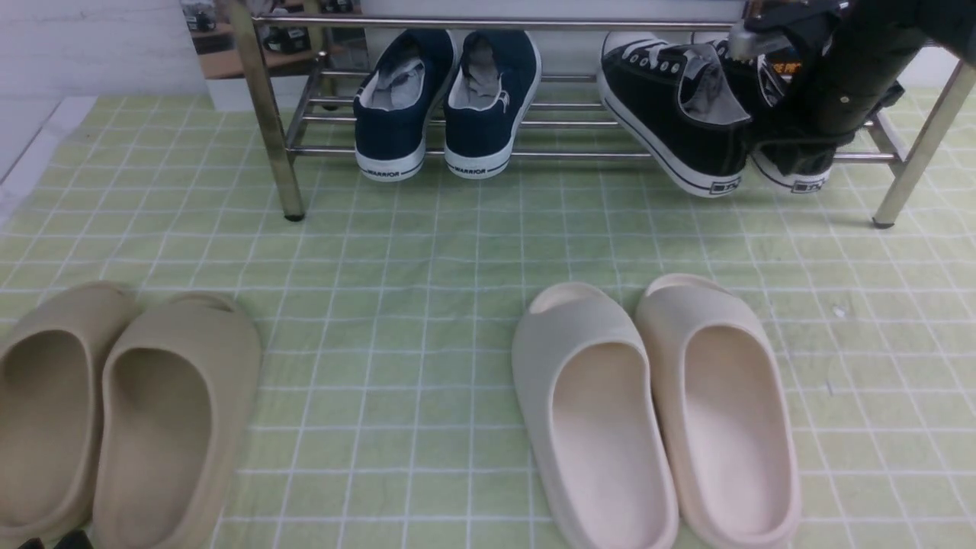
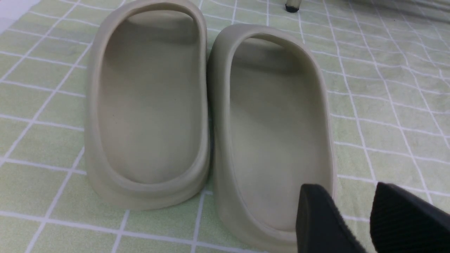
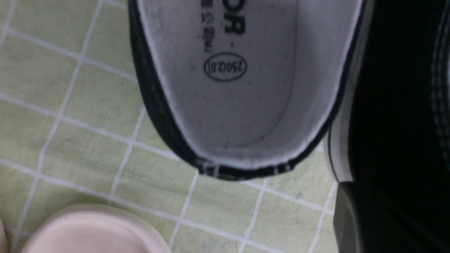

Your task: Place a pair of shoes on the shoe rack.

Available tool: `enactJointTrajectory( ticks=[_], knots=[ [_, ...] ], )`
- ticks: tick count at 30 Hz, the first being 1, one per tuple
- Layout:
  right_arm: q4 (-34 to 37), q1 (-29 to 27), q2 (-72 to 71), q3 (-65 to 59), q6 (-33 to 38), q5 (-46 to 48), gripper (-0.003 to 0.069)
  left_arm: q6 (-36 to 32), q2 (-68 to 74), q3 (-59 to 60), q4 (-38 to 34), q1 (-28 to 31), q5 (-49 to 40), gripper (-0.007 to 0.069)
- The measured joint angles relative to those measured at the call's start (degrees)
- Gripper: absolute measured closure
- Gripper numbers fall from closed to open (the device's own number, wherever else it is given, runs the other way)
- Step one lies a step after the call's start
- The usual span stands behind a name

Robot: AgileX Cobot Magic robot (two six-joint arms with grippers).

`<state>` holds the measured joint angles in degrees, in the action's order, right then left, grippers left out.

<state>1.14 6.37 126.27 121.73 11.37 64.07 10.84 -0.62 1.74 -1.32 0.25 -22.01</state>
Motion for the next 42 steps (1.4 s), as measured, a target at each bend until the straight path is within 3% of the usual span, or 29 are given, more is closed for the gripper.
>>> enactJointTrajectory(
  ticks=[11, 18, 22, 26, 31, 42],
  knots=[
    [2.73, -0.05, -12.37, -1.45, -0.17, 7.02, 0.0657, 0.0, 0.0, 0.0, 0.0, 0.0, 0.0, 0.0386],
    [9.07, -0.05, -37.18, -21.05, 1.24, 7.0, 0.0655, 0.0, 0.0, 0.0, 0.0, 0.0, 0.0, 0.0386],
    [9.07, -0.05, -49.32, -32.87, 1.36, 3.07, 0.0655, 0.0, 0.0, 0.0, 0.0, 0.0, 0.0, 0.0386],
    [9.18, -0.05, -68.27, -52.13, 1.22, -7.28, 0.0655, 0.0, 0.0, 0.0, 0.0, 0.0, 0.0, 0.0386],
    [9.24, -0.05, -83.4, -65.95, 0.49, -16.62, 0.0655, 0.0, 0.0, 0.0, 0.0, 0.0, 0.0, 0.0386],
    [7.14, -0.05, -102.86, -79.25, -0.17, -29.48, 0.0645, 0.0, 0.0, 0.0, 0.0, 0.0, 0.0, 0.0386]
  ],
)
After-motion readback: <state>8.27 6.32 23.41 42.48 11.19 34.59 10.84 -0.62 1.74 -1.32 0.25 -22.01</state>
